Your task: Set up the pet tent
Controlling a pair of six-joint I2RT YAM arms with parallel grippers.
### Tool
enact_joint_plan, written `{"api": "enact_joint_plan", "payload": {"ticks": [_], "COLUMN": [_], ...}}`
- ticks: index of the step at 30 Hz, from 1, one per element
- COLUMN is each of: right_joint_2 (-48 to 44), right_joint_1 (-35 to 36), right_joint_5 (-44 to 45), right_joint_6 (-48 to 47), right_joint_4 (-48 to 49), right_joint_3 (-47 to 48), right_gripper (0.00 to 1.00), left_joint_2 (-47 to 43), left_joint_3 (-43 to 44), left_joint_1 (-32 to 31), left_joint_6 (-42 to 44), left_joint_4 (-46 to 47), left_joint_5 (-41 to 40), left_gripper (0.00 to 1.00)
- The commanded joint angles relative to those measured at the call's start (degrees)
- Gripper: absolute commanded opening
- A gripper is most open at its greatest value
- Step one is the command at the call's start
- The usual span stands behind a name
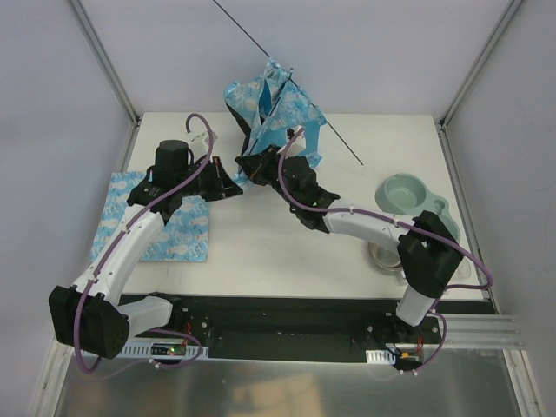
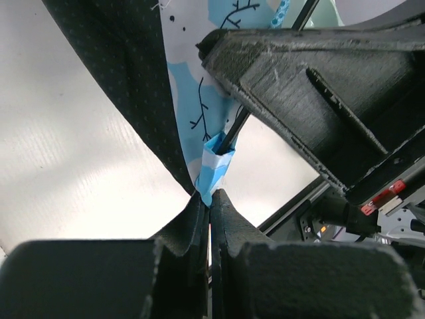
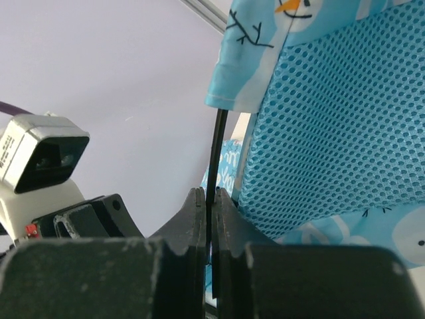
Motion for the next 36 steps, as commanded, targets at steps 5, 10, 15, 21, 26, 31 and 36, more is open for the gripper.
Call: {"api": "enact_joint_plan", "payload": {"ticks": [5, 10, 15, 21, 26, 31, 36], "right_joint_2": [-0.61, -0.34, -0.26, -1.22, -2.19, -2.45, -2.37], "right_joint_1": [0.81, 0.9, 0.99, 0.99, 1.34, 1.52, 1.52], "right_joint_5": [1.49, 1.48, 2.01, 2.54, 4.03, 5.52, 5.7], "right_joint_6": [-12.08, -12.08, -11.91, -8.92, -5.58, -3.21, -0.4], "right_joint_4": [0.51, 0.5, 0.24, -1.95, -5.99, -10.21, -15.48], "right_joint_3": [0.18, -0.08, -0.08, 1.67, 4.04, 6.94, 9.93], "right_gripper": [0.0, 0.0, 0.0, 0.0, 0.0, 0.0, 0.0], "left_joint_2": [-0.63, -1.07, -2.12, -5.02, -8.18, -11.52, -13.46], "left_joint_3": [3.99, 4.08, 3.56, 0.84, -2.07, -4.7, -7.86], "left_joint_1": [0.37, 0.37, 0.37, 0.37, 0.37, 0.37, 0.37], "left_joint_6": [2.64, 3.25, 3.52, 5.45, 7.21, 9.66, 11.6], "left_joint_4": [-2.99, -3.34, -3.43, -3.43, -3.43, -3.43, -0.36], "left_joint_5": [2.62, 2.36, 2.27, 0.17, -3.79, -6.95, -8.98], "left_gripper": [0.0, 0.0, 0.0, 0.32, 0.48, 0.59, 0.63]}}
